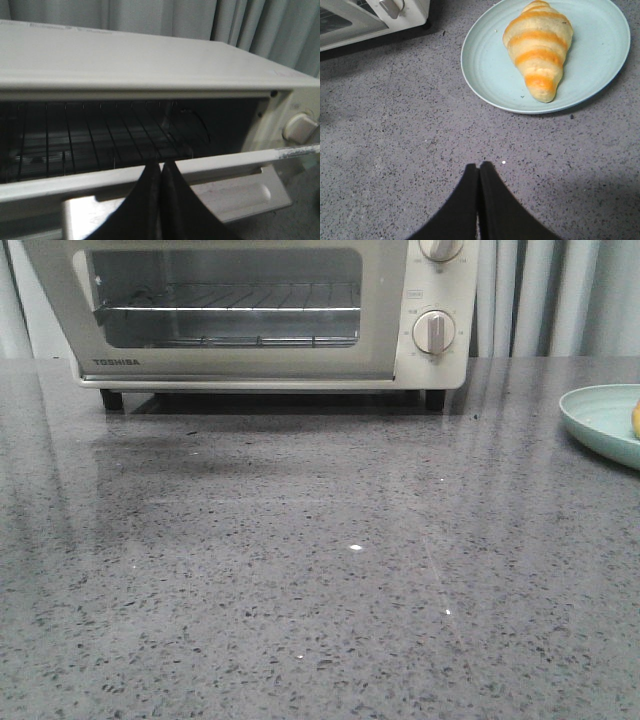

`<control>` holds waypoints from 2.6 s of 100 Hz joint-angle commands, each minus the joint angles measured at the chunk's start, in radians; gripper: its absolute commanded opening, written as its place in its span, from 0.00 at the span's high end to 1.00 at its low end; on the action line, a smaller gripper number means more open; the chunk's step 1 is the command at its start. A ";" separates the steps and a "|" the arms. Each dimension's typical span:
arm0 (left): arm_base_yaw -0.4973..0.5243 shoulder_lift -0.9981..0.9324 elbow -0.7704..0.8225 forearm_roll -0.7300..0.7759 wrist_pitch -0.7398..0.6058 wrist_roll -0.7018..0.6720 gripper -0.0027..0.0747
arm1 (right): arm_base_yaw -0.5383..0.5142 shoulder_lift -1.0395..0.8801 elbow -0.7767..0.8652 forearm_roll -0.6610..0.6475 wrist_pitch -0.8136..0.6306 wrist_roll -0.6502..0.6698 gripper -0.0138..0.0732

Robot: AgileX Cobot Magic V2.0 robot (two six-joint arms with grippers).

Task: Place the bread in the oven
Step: 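Pull the oven door down and open with the left gripper, then move the right gripper down over the striped bread roll on the plate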

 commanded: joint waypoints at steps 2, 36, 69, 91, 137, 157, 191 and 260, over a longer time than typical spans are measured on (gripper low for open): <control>-0.027 -0.058 0.109 -0.074 0.140 -0.009 0.99 | -0.006 0.014 -0.036 0.010 -0.055 -0.010 0.92; -0.274 -0.487 0.192 -0.079 0.281 -0.001 0.99 | -0.006 0.014 -0.036 0.014 0.056 -0.010 0.92; -0.231 -0.812 0.187 -0.012 0.382 -0.001 0.99 | -0.006 0.098 -0.050 0.014 0.039 -0.047 0.92; -0.110 -0.892 0.116 0.087 0.534 -0.001 0.99 | -0.006 0.267 -0.167 0.009 0.034 -0.094 0.91; -0.038 -0.979 0.074 0.091 0.614 -0.001 0.99 | -0.006 0.596 -0.437 -0.144 0.055 -0.094 0.29; -0.038 -0.981 0.074 0.091 0.652 -0.001 0.99 | -0.006 0.775 -0.548 -0.217 0.090 -0.094 0.30; -0.038 -0.981 0.074 0.091 0.664 -0.001 0.99 | -0.006 1.001 -0.617 -0.295 0.078 -0.094 0.30; -0.038 -0.981 0.074 0.091 0.664 -0.001 0.99 | -0.006 1.125 -0.616 -0.333 0.008 -0.094 0.37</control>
